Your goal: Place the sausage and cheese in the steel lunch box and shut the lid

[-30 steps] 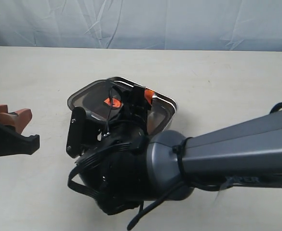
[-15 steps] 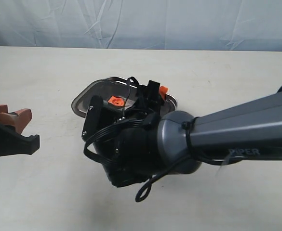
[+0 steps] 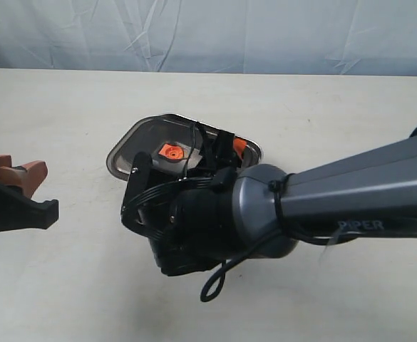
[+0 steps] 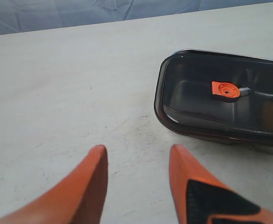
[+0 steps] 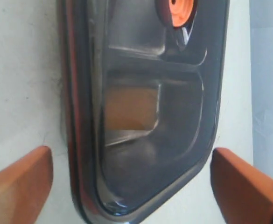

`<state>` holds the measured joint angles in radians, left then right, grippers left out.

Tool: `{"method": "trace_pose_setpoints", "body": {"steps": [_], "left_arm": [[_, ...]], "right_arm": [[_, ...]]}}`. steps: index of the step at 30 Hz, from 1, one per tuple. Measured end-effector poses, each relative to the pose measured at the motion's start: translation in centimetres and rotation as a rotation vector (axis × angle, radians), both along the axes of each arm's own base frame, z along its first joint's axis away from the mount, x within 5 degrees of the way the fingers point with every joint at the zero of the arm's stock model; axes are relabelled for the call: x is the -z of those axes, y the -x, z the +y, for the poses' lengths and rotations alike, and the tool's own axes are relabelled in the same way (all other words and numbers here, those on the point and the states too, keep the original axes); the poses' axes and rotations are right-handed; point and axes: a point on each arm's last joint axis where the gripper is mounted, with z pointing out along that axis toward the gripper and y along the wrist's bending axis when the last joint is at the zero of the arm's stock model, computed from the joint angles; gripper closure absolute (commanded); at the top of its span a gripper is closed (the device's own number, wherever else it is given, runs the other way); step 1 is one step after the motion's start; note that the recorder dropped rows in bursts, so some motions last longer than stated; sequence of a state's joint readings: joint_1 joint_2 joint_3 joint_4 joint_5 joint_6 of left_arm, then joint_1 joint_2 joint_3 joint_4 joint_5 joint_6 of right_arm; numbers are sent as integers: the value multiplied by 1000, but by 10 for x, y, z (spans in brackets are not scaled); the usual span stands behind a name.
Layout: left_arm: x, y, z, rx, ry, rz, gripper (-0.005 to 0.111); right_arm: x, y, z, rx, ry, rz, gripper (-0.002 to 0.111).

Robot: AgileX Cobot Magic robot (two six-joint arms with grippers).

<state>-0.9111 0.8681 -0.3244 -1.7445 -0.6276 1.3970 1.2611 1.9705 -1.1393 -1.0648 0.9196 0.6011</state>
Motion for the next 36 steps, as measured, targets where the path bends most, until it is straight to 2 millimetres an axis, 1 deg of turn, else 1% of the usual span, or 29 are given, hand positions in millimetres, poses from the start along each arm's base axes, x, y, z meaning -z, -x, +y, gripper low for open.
{"method": "trace_pose_setpoints", "body": {"steps": [3,9,14,21,22,24,25,27,28,29,32,34,36], "left_arm": [[0,0,0,9,-18,-4,66],[0,-1,3,-14,-53,-16,66],[-1,-2,7,-49,-72,-25,66],[-2,-3,13,-106,-99,-39,71],[-2,-3,13,-114,-102,-41,72],[-3,-3,15,-135,-105,-45,73],[-3,-3,16,-149,-106,-47,73],[-4,-3,19,-182,-107,-53,74],[-4,-3,20,-190,-108,-55,74],[-4,-4,20,-195,-107,-56,74],[-4,-4,20,-197,-108,-56,74],[-4,-4,20,-197,-108,-56,74],[-4,-4,20,-198,-106,-56,74]], "right_arm": [[-1,1,0,10,-15,19,23],[-14,7,1,4,-84,41,23],[-23,29,15,-101,-153,63,23],[-22,62,28,-203,-166,92,23],[-22,67,29,-220,-161,98,24],[-22,80,33,-264,-156,103,36],[-22,86,34,-283,-153,104,49],[-17,94,37,-316,-138,105,84],[-15,96,39,-324,-133,104,108],[-11,97,40,-335,-124,105,106],[-4,98,46,-403,-131,93,109],[-4,94,51,-442,-172,98,109],[-5,87,58,-465,-266,154,109]]}}
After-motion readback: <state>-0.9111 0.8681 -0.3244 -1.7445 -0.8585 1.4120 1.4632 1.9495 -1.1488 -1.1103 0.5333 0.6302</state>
